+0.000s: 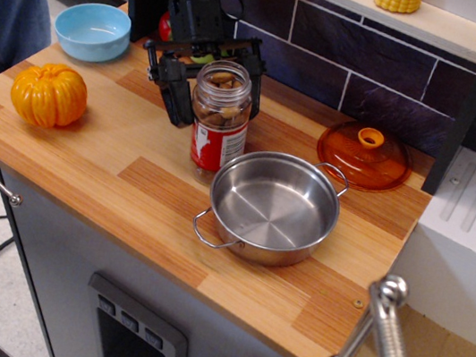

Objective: Pour almonds in pot

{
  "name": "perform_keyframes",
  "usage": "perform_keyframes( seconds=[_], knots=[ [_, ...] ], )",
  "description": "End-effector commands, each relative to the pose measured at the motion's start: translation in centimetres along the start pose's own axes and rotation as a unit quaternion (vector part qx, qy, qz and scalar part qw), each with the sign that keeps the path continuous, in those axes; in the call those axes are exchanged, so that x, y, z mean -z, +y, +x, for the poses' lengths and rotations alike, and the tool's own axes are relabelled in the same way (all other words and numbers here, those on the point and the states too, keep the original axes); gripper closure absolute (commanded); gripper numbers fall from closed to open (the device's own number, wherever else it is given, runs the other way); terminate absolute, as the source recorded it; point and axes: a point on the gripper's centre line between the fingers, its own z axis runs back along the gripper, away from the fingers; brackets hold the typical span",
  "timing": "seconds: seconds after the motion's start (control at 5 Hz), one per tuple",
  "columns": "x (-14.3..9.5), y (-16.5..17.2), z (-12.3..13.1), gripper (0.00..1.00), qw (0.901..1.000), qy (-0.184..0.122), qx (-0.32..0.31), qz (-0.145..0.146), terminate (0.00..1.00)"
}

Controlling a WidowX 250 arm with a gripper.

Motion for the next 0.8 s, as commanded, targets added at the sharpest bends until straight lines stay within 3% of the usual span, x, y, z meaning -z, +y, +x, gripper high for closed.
perform_keyframes(
  seconds=[0.0,0.2,0.4,0.6],
  knots=[
    [-0.1,0.5,-1.0,0.00,0.9998,-0.016,0.004,0.004,0.00],
    [-1.1,0.2,-2.0,1.00,0.9963,-0.074,0.042,-0.012,0.00],
    [-3.9,-0.8,-3.4,1.00,0.9879,-0.133,0.072,-0.036,0.00],
    [-3.8,-0.5,-6.4,1.00,0.9715,-0.207,0.099,-0.058,0.00]
  ],
)
